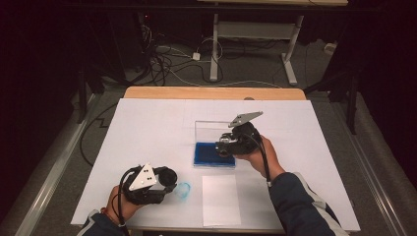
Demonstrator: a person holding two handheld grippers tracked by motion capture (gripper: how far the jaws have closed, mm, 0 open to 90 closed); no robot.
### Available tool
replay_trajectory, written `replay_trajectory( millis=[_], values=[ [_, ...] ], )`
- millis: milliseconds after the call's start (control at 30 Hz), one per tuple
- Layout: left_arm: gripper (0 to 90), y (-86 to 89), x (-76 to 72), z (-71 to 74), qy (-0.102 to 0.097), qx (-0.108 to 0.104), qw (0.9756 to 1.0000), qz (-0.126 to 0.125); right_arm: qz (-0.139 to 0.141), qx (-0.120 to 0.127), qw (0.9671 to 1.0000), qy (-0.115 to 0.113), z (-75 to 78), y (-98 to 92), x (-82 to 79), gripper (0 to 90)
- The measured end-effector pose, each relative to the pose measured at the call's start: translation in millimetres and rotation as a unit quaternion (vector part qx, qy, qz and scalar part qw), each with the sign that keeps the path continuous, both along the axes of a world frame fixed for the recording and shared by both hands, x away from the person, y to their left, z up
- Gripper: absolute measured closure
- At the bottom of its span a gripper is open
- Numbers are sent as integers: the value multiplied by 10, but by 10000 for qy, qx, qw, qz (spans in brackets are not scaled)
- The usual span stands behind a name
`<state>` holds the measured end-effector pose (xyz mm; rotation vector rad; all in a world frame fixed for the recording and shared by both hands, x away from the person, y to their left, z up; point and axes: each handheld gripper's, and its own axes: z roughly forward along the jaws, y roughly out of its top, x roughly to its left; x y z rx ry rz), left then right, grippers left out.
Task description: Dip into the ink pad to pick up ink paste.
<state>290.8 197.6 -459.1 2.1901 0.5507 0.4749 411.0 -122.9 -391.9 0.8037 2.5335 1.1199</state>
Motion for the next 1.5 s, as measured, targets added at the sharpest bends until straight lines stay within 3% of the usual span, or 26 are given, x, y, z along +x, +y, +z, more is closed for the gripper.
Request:
replay_trajectory(
  millis=[167,300,433,700,800,900,1100,1500],
  values=[
    [363,-3,2,-1,9,2,10000,-6,70,89,9997,-210,256,5,-54,573],
    [364,-3,3,-3,18,0,10000,-9,107,98,9997,-210,289,26,-59,573],
    [363,-2,3,-3,20,-2,10000,-9,152,33,9998,-106,171,73,-32,573],
    [363,6,5,-8,38,-15,10000,-16,74,-93,9996,238,-227,117,69,573],
    [363,8,6,-9,39,-13,10000,-13,109,-146,9995,261,-310,119,83,572],
    [363,8,6,-9,37,-7,10000,-12,67,-210,9992,331,-362,111,96,573],
    [363,0,-4,-7,24,3,10000,-29,157,-50,9994,308,-405,41,111,573],
    [363,-13,-22,-4,14,16,10000,-45,154,-3,9997,213,-436,32,93,573]
  ],
)
